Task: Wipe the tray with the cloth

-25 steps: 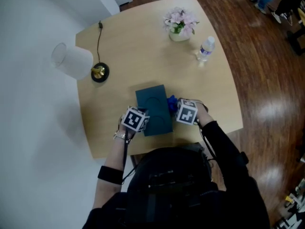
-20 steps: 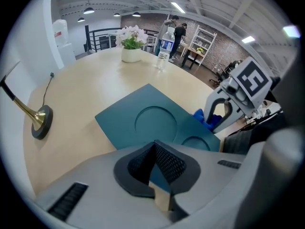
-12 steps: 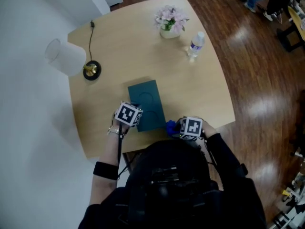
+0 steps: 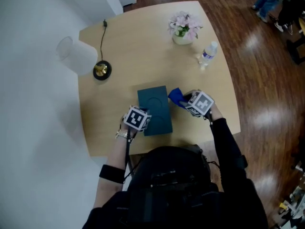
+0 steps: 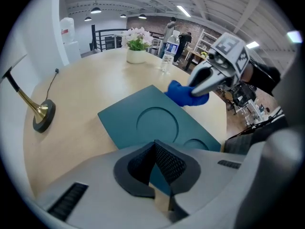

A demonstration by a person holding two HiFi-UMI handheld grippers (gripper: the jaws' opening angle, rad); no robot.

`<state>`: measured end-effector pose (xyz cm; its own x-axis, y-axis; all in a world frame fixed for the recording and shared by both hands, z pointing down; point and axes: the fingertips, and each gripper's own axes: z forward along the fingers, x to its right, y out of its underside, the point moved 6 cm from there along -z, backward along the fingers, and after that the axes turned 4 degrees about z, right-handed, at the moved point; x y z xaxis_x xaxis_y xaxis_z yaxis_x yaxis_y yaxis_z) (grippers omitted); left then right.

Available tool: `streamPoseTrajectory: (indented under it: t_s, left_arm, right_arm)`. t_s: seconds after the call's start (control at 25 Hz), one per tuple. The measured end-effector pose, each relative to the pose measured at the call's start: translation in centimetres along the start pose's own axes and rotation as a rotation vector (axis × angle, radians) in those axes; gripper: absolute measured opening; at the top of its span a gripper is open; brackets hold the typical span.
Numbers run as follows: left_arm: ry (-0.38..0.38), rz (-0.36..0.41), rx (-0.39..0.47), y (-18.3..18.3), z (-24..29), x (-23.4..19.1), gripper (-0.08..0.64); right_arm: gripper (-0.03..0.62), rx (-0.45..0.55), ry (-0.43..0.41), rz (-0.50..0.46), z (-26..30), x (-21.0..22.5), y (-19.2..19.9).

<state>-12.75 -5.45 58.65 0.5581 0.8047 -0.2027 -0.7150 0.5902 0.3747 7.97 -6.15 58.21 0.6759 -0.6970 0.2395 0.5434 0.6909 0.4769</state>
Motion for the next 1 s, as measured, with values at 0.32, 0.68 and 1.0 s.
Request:
streamPoseTrajectory:
  t_s: [0.32, 0.68, 1.0]
  left_arm:
    - [-0.031, -0.006, -0.019, 0.0, -0.3, -0.3, 0.003]
    - [-0.019, 0.003, -0.022, 0.2, -0.4, -0.6, 0.003]
    - [-0.033, 0.009, 0.017, 0.2, -0.3, -0.3, 0.003]
  right_arm:
    - [0.080, 0.044, -0.008, -0.011, 4.2, 0.6, -5.1]
    - [0.080, -0.063, -0.184, -0.093, 3.6, -6.3, 0.7]
    - [0.078, -0.076, -0.279, -0.064, 2.6, -12.3, 5.7]
